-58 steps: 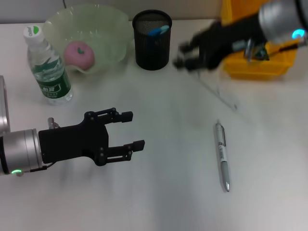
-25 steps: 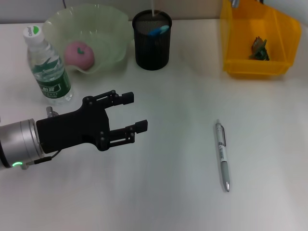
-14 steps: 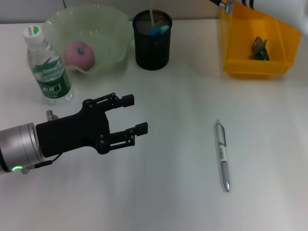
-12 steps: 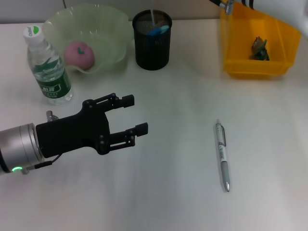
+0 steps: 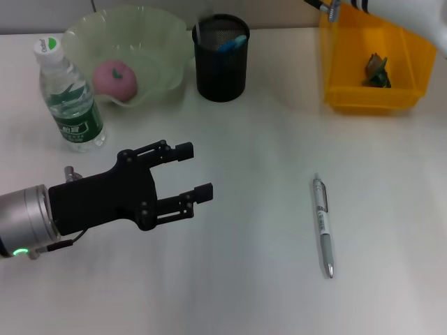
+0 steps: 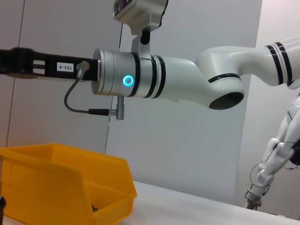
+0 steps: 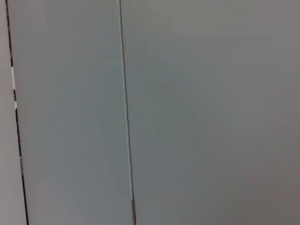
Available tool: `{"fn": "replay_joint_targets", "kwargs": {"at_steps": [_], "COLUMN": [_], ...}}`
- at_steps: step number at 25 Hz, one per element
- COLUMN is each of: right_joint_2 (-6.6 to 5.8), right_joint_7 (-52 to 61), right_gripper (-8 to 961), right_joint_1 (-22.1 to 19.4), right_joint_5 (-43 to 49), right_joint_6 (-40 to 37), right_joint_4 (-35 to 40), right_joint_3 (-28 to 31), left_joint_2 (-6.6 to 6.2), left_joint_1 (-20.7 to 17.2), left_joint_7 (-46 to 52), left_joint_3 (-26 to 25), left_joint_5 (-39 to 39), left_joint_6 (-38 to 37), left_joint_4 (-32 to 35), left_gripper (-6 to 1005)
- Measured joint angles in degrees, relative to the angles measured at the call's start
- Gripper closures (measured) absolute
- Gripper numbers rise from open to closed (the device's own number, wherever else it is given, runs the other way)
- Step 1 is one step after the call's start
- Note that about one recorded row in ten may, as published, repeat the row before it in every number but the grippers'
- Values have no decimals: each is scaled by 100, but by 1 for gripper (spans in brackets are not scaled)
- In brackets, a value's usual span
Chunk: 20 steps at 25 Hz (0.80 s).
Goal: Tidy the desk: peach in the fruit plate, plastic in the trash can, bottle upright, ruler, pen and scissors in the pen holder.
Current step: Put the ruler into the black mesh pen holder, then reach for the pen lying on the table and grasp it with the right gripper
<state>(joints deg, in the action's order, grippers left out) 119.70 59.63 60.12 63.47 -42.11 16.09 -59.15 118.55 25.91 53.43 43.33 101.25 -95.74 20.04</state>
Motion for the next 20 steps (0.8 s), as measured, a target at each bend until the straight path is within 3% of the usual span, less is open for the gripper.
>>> {"fn": "replay_joint_targets", "kwargs": {"at_steps": [4,9,10,12,16,17,18,20], "right_joint_2": [-10,-68,-102,-123,-221,-278,-278,-351], "right_joint_7": [274,1696,2389,2691,4099,4799,4799,5377], "right_gripper": [269,268,268,269,270,270,270,271], "right_joint_1": [-183,-1031,-1490,-1675,-2166,-2205,-2205,-2086], "right_joint_5": [-63,-2,276,457,1893,2831,2831,3778], "right_joint_6": [-326,-1249,-1604,-1764,-2740,-3403,-3403,-4118], "right_joint_4": [185,1218,1827,2106,3073,3367,3367,3528], "right_joint_3": [-21,-467,-632,-655,-295,108,108,510], "left_joint_2": [-7,-16,-18,-23,-25,-26,-26,-26], "left_joint_1": [-11,-37,-40,-54,-59,-60,-60,-61], "left_joint_7": [0,0,0,0,5,12,12,16], "left_joint_3": [4,26,27,37,44,50,50,62], "left_joint_5": [0,1,1,13,31,42,42,66], "left_joint_6": [-34,-139,-150,-174,-185,-190,-190,-193], "left_joint_4": [0,0,0,0,0,0,0,15], "left_gripper": [242,242,242,242,242,242,243,243]}}
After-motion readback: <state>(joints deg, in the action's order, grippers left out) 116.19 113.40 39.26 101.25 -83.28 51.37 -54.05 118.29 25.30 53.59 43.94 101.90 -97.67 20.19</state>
